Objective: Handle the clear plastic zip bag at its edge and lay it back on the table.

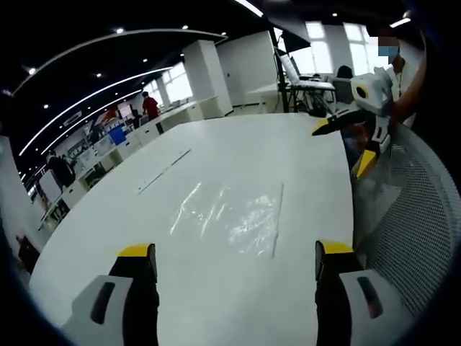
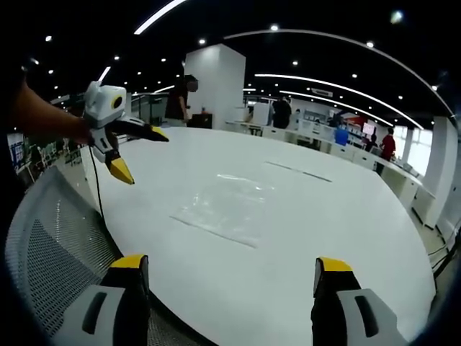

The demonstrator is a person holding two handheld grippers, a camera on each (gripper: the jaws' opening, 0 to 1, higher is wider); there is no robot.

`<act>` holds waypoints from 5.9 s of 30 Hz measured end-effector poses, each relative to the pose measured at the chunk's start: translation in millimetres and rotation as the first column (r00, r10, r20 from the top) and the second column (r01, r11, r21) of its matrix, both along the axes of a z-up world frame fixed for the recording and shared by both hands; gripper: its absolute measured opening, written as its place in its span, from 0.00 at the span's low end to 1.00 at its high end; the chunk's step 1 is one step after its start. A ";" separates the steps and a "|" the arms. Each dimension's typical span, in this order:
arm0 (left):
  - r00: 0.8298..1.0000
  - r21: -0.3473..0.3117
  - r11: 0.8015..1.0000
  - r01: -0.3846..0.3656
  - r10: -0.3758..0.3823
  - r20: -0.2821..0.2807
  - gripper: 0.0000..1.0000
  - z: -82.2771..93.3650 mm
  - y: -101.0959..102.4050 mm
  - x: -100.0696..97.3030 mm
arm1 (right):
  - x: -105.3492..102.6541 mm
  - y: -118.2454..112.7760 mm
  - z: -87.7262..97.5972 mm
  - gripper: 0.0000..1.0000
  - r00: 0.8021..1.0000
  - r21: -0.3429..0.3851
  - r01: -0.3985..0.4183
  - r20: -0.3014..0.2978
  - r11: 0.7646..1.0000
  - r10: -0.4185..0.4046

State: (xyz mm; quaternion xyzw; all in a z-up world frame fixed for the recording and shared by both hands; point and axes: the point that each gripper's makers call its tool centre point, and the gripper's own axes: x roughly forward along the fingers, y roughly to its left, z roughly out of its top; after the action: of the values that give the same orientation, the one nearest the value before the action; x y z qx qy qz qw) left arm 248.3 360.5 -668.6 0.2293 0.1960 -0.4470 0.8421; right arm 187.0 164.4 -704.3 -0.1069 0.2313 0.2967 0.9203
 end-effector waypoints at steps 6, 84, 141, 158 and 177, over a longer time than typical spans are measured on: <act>1.000 0.010 1.000 0.017 -0.017 -0.015 0.90 -7.1 -6.6 2.8 | 0.3 -1.5 -1.8 0.96 1.000 -0.002 0.003 -0.004 1.000 -0.003; 0.958 0.178 0.968 0.175 -0.125 -0.259 0.33 -101.1 -42.0 16.4 | 0.6 -2.6 -4.2 0.88 1.000 0.004 0.011 -0.021 1.000 -0.011; 0.942 0.181 0.961 0.209 -0.148 -0.301 0.00 -99.1 -36.4 -5.2 | -3.9 3.9 -5.5 0.83 0.999 -0.015 -0.040 -0.032 0.999 0.040; 0.946 0.164 0.959 0.233 -0.185 -0.267 0.00 -71.7 -39.7 -14.2 | -1.0 14.9 12.3 0.74 0.992 -0.036 -0.128 -0.006 0.991 0.128; 0.945 0.183 0.949 0.258 -0.208 -0.252 0.00 -52.8 -30.0 -24.9 | 14.8 47.0 30.9 0.65 0.970 -0.058 -0.239 0.023 0.969 0.240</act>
State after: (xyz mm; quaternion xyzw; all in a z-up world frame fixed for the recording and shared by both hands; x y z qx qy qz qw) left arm 223.4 330.5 -721.4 0.2868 0.3100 -0.5438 0.7252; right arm 201.8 211.3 -673.3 -0.1635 0.2109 0.3977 0.8779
